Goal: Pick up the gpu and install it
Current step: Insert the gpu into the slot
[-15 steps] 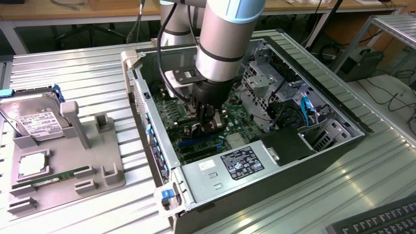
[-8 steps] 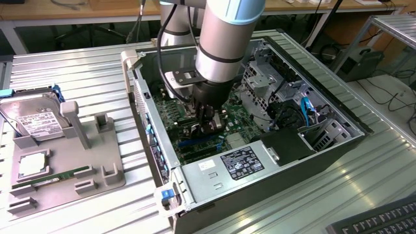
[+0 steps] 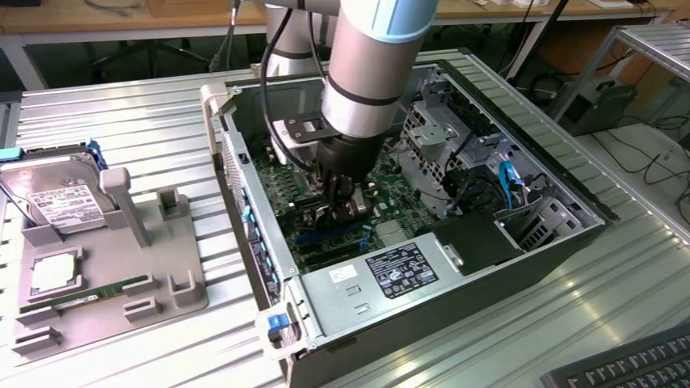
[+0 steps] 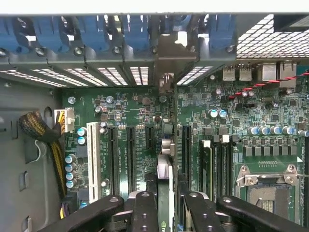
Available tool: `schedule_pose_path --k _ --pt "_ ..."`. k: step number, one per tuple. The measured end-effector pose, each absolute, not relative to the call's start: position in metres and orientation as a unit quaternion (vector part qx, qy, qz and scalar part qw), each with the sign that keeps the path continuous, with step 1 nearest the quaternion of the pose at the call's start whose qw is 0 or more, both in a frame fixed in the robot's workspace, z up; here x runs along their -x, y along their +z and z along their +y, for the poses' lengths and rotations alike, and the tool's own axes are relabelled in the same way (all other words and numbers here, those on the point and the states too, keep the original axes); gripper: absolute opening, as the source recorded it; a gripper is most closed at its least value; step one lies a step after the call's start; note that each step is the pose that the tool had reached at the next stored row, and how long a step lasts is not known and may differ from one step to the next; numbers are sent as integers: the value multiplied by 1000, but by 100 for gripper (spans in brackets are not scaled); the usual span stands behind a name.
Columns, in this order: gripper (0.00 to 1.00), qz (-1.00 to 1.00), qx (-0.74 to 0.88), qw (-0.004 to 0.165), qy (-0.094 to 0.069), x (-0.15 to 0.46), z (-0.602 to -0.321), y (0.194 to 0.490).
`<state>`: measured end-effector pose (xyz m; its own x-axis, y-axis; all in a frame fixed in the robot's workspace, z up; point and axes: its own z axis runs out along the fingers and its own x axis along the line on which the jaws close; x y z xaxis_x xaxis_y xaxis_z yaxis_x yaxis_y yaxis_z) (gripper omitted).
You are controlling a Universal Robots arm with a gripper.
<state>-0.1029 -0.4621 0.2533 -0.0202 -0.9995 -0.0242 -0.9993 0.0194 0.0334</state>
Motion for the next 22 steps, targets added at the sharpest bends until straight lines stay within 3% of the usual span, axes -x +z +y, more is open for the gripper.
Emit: schedule_pose_path --k 4,5,22 --pt "26 -713 -700 10 -28 88 -461 261" --pt "26 -713 -699 26 -43 84 -461 259" --pt "26 -713 -699 31 -40 91 -461 251"
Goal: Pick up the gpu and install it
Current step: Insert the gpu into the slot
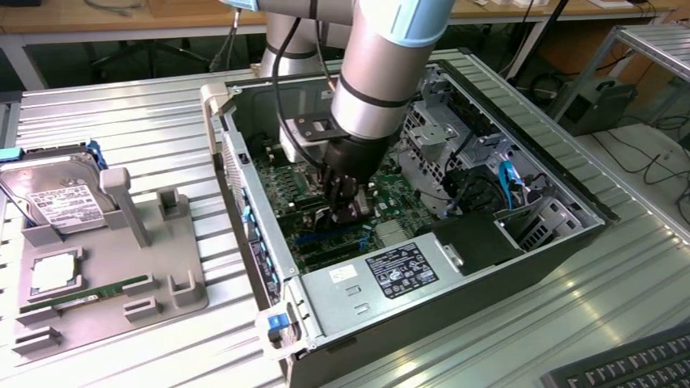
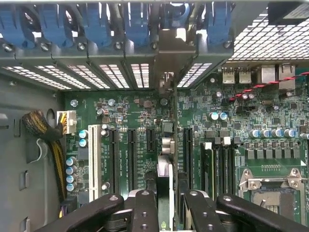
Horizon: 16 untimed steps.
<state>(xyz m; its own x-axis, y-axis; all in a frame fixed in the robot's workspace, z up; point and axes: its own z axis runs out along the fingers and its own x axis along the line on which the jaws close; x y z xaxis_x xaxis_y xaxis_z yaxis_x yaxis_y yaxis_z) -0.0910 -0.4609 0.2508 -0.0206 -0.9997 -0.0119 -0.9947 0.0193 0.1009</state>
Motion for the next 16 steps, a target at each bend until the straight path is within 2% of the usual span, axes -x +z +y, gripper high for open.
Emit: schedule_pose_path --k 16 --pt "26 -713 -699 32 -42 92 -456 250"
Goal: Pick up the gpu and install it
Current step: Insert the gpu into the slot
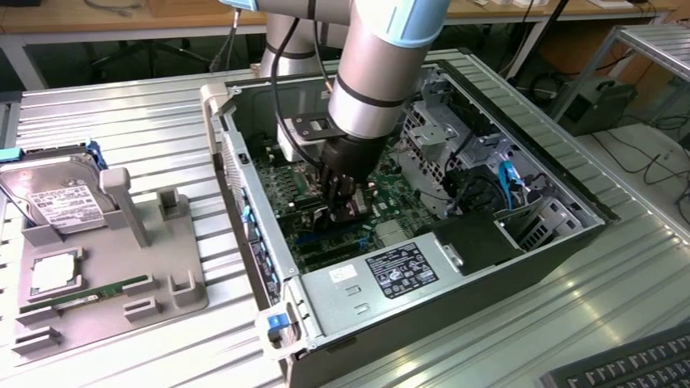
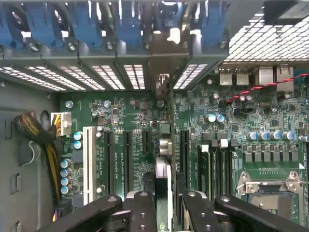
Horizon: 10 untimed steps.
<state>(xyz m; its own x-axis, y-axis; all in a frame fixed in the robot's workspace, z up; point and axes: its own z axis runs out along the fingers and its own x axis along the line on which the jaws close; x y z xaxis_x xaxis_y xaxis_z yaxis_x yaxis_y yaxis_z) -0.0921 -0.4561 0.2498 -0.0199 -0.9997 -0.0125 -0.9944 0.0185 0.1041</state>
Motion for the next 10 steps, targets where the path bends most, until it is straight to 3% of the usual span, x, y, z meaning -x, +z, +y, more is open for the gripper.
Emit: schedule_pose_path --k 3,6,7,10 --pt "26 -713 -699 32 -42 92 -456 250" --pt "33 -713 -699 32 -42 92 -456 253" --pt "40 -713 -699 32 -42 92 -456 258" --pt "40 -713 -699 32 -42 92 -456 278"
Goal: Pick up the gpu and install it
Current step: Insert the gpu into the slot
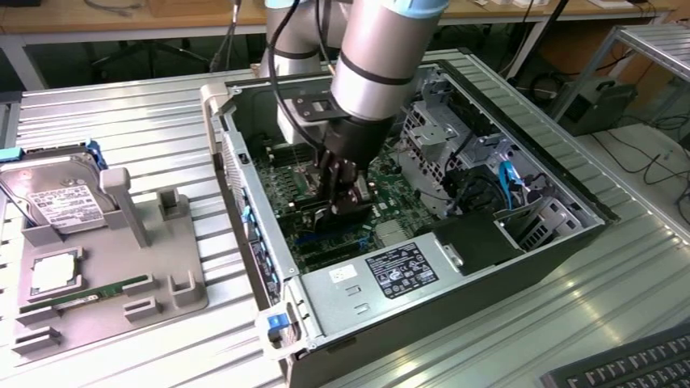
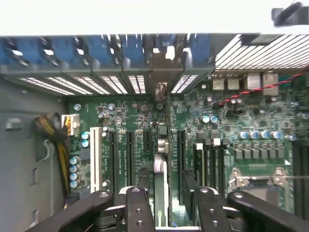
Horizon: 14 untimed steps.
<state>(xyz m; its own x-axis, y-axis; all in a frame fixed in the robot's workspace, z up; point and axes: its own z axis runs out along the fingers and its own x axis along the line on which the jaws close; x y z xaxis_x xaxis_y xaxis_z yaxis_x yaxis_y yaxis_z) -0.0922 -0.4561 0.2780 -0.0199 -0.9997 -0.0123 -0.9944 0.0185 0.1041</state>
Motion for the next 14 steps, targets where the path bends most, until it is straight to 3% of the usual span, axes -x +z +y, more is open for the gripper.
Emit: schedule_pose_path --k 3,5,8,10,14 --pt "39 -713 -699 32 -42 92 -456 292" --pt "25 -713 -699 32 -42 92 -456 297" --pt "20 -713 -699 32 -42 92 -456 297" --pt "11 -713 -699 32 -42 92 -456 297" --pt "11 -713 -699 32 -42 92 -456 297"
